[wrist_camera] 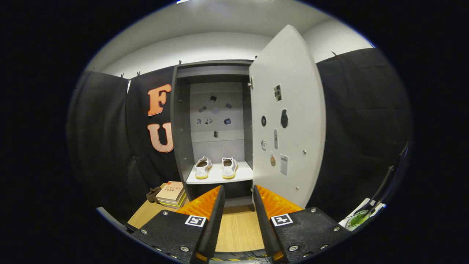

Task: Open the shoe cabinet door, grab the shoes and put them into the shoe cabinet, then close the shoe cabinet door.

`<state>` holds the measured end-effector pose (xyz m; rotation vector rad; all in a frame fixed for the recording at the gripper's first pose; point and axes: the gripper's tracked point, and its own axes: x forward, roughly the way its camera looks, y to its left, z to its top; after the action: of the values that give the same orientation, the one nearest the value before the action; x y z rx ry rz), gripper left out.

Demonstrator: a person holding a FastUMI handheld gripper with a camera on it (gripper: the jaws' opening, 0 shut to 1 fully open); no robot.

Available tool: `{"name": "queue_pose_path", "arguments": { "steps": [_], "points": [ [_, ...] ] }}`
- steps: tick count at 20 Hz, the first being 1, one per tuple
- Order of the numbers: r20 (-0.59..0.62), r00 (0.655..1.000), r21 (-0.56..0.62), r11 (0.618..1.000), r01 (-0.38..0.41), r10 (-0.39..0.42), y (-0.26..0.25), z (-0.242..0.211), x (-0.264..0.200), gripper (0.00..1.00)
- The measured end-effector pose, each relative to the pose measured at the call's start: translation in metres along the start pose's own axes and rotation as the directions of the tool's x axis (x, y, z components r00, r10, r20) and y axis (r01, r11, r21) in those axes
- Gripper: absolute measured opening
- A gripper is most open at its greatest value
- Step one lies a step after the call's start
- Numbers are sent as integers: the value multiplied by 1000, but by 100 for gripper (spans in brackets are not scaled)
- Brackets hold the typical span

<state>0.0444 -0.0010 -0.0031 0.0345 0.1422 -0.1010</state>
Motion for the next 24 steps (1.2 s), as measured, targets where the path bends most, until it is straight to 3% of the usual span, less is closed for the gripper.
{"name": "queue_pose_path", "arguments": {
  "steps": [12,24],
  "points": [
    [-26,998,-4,998,55,-55,-101,-9,-26,58],
    [-66,998,101,995,25,-18,-175,-45,52,64]
  ]
}}
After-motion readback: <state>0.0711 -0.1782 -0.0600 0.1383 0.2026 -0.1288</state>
